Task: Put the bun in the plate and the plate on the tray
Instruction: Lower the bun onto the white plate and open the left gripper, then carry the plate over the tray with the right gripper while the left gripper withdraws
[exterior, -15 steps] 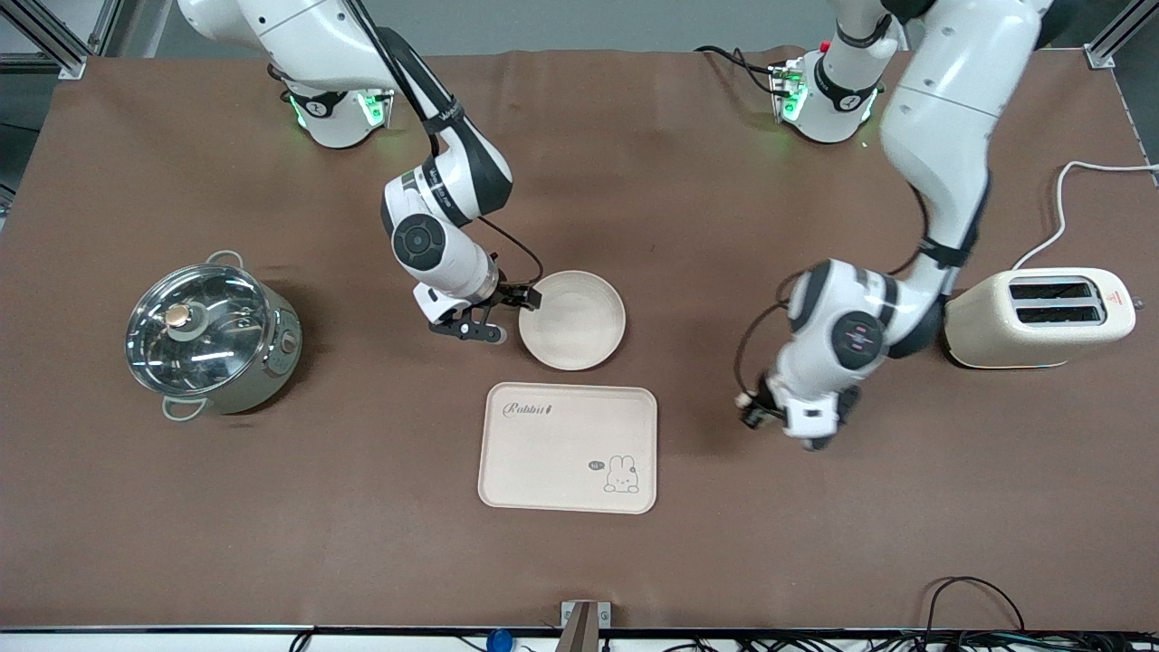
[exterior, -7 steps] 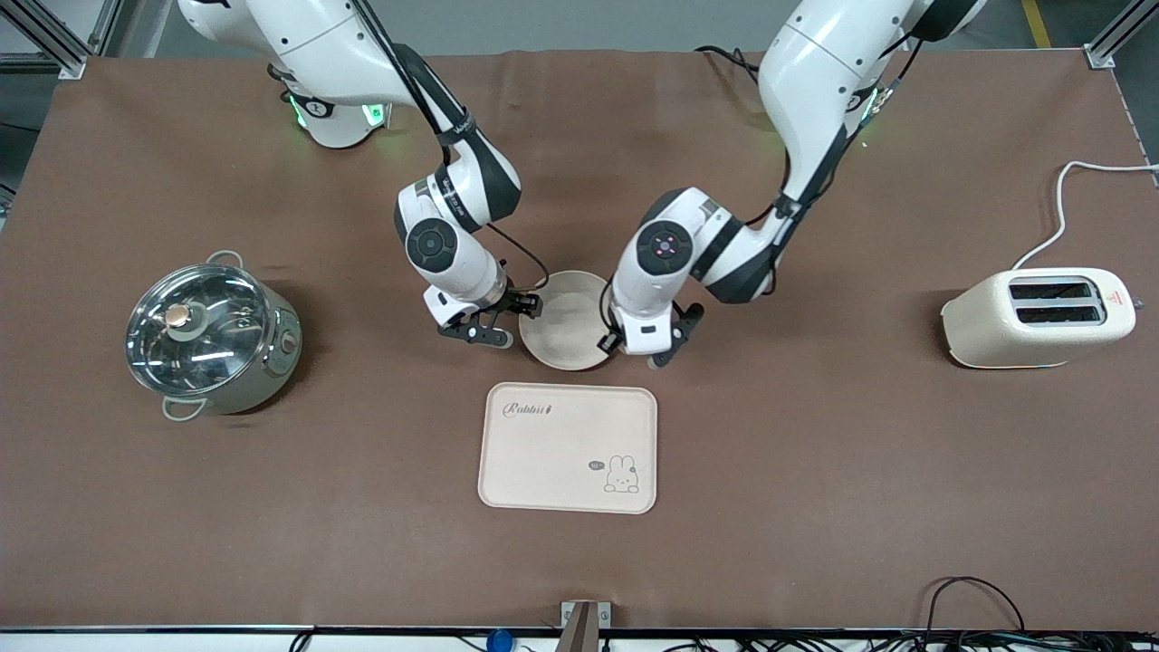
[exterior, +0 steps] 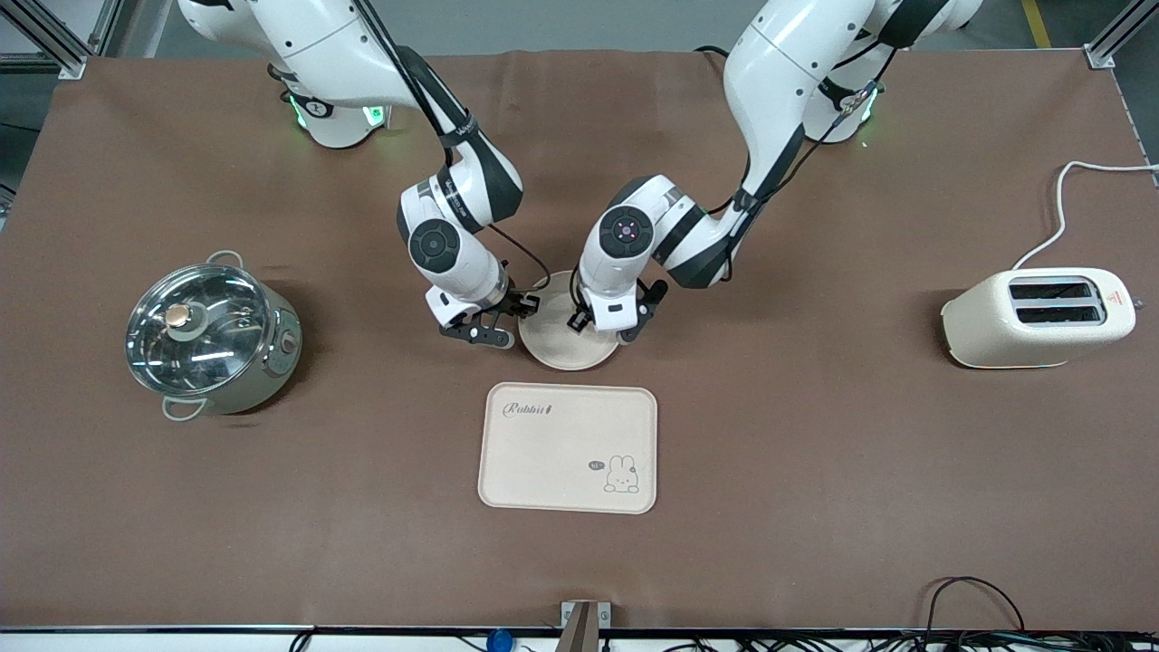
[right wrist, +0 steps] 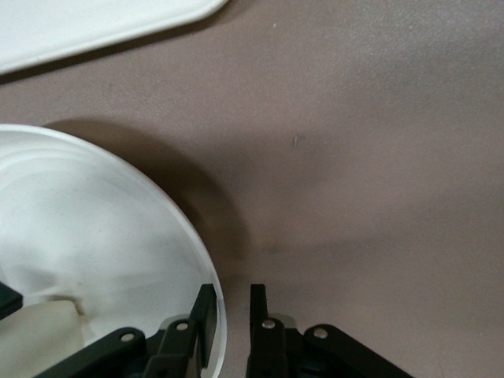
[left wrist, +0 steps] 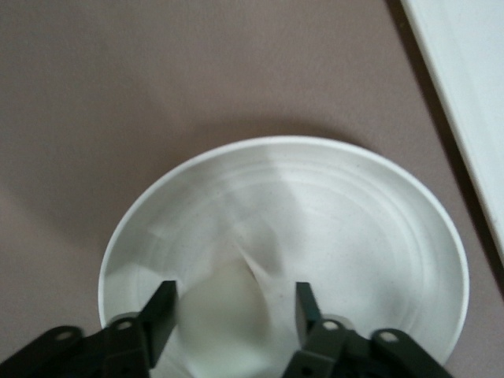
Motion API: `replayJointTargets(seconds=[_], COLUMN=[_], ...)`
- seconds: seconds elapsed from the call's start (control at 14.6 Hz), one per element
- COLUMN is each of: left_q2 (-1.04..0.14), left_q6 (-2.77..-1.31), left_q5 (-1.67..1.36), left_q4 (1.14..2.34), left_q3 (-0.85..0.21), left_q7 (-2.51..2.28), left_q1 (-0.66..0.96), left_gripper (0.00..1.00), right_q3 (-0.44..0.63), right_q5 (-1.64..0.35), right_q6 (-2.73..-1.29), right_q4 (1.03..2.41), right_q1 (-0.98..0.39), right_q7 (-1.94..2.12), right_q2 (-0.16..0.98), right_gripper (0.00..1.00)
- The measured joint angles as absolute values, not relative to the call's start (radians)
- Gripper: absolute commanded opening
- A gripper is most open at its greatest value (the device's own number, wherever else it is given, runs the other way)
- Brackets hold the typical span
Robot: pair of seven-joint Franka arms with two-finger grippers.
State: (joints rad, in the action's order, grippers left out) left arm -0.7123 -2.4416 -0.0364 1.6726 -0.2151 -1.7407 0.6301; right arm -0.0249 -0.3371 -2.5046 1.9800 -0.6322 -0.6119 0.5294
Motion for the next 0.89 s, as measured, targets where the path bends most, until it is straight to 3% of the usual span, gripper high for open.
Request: replayJointTargets(seconds=[0.21, 0.48, 0.68, 0.89], left_q2=[-0.705, -0.627, -0.551, -0.459], left_q6=[-2.399, -2.058, -1.868, -1.790], left_q5=[-0.036, 0.003, 0.008, 0.009], left_q4=[1.611, 1.430, 1.330, 1.313], left_q3=[-0.211, -0.193, -0.192, -0.190], left_q7=[-1.741, -1.648, -1.427, -1.152], left_q1=[0.626, 0.548, 0.434, 0.326], left_gripper=[1.00, 1.00, 1.00, 1.00], right_q3=[-0.026, -0.022, -0.007, 0.002], right_q5=[-0.338, -0.338, -0.338, -0.338], right_q6=[-2.505, -2.484, -2.345, -2.203], right_q4=[1.976, 1.972, 1.932, 1.821], right_q1=[-0.633, -0.633, -0.623, -0.581], right_q7=[-0.612, -0.613, -0.623, -0.661], right_q2=[0.527, 0.524, 0.472, 0.423], right_gripper=[0.00, 0.00, 0.00, 0.00])
